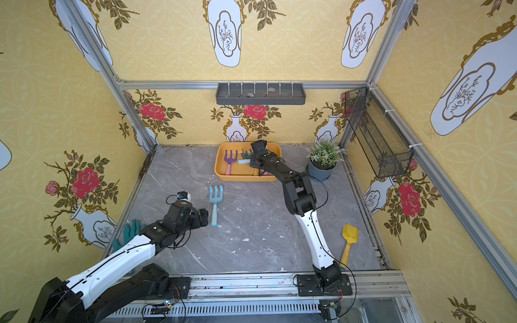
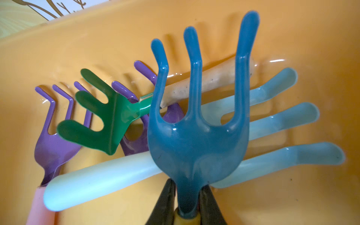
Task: Take the hand rake out of the storage box
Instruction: Pick up the rake from the storage box, then place the rake at the center of the board.
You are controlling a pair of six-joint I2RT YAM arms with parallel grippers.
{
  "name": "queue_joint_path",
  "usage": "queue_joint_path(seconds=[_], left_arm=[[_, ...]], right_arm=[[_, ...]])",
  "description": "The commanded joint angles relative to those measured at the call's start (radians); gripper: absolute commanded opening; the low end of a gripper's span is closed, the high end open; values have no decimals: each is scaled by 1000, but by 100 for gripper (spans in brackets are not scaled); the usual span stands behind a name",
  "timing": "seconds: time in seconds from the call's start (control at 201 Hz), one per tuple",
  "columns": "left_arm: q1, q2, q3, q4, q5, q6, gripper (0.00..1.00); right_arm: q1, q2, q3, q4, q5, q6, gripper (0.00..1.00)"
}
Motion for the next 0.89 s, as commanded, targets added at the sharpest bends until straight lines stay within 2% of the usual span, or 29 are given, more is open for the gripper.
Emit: queue_joint_path(seconds=[0.0,0.339,0.538,0.647,0.752,0.886], left_arm=[[0,-1,-5,-1,-5,3,100],[1,-25,-16,-7,-2,-13,100],[1,-50,-21,-17,-6,-21,100],[1,-65,-21,-20,-4,-27,100],[1,-78,-33,-1,-5,-30,100],[2,-73,-22,-3,1,-41,100]], right_arm=[[1,-55,-12,-21,14,-5,11],[2,-185,-22,-60,64,-38,0],[27,-332,-163,-80,87,-40,0],[110,-490,-369,-34,108,-14,0],[241,-624,-609,58,127,61,0],[402,-677,-793,113,192,160,0]])
